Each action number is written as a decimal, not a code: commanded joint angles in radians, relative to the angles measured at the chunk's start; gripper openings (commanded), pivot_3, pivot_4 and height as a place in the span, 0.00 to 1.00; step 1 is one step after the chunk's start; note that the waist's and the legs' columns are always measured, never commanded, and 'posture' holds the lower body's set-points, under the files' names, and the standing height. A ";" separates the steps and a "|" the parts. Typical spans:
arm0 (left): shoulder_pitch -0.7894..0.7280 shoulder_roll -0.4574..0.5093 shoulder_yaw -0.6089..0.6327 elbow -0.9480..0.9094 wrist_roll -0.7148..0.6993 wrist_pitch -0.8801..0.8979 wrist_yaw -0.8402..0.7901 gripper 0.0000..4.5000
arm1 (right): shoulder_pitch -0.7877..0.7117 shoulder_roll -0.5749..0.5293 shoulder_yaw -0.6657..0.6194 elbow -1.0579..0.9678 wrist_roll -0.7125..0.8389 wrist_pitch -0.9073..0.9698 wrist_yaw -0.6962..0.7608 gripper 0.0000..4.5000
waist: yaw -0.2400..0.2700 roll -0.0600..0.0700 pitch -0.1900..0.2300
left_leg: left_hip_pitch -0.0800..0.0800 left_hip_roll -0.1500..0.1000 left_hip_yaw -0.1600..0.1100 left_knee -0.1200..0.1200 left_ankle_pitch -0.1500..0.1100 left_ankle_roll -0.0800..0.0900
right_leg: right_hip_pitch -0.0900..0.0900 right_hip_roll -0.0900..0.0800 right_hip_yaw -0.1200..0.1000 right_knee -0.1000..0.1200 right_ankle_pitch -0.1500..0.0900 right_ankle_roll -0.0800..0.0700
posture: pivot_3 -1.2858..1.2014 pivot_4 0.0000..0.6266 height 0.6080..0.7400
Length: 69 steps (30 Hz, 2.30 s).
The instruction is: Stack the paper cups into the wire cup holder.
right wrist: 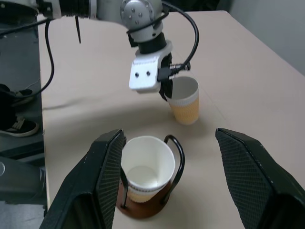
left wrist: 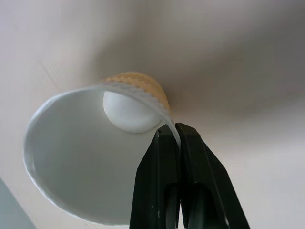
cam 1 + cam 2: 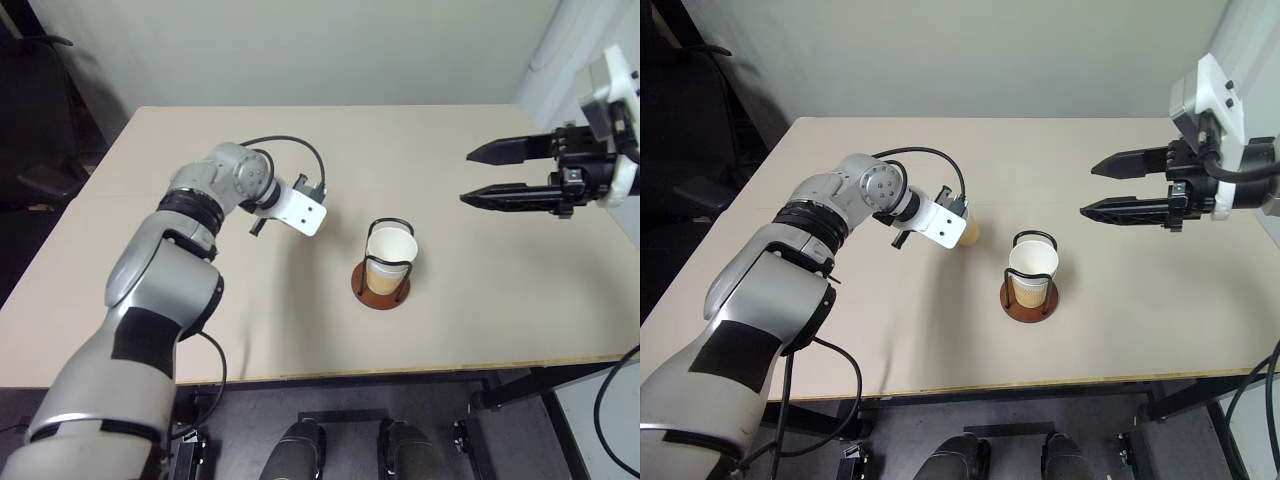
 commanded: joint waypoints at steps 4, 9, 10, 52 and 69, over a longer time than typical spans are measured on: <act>-0.053 0.035 0.076 -0.016 -0.084 0.022 -0.201 0.01 | 0.068 -0.038 -0.110 0.004 0.015 -0.172 0.105 0.69 | 0.001 0.000 0.000 | 0.000 0.000 0.000 0.000 0.000 0.000 | 0.000 0.000 0.000 0.000 0.000 0.000 | 0.52 0.24 1.00; -0.078 0.038 0.111 -0.032 -0.122 0.038 -0.295 0.01 | 0.113 -0.049 -0.137 0.005 0.021 -0.228 0.147 0.69 | 0.002 0.000 0.000 | 0.000 0.001 -0.001 0.000 0.000 0.000 | 0.000 -0.001 0.001 0.000 0.000 0.000 | 0.52 0.24 1.00; -0.085 0.037 0.118 -0.035 -0.132 0.040 -0.315 0.01 | 0.120 -0.049 -0.141 0.007 0.021 -0.243 0.156 0.69 | 0.001 0.000 0.000 | 0.000 0.000 -0.001 0.001 0.000 0.001 | 0.000 -0.001 0.001 0.000 0.000 0.000 | 0.52 0.24 1.00; -0.367 0.194 -0.444 -0.669 -1.150 0.393 -0.508 0.01 | 0.141 -0.124 -0.103 0.146 -0.052 -0.373 0.285 0.69 | 0.001 0.000 0.000 | 0.002 0.000 0.003 0.002 -0.003 0.005 | 0.006 -0.004 0.000 -0.003 -0.003 0.005 | 0.52 0.24 1.00; -0.311 0.200 -0.435 -0.716 -1.104 0.391 -0.508 0.01 | 0.119 -0.111 -0.085 0.163 -0.060 -0.378 0.283 0.69 | 0.001 0.000 0.001 | 0.001 0.000 0.002 0.002 -0.001 0.002 | 0.007 -0.004 -0.001 -0.006 -0.003 0.006 | 0.52 0.24 1.00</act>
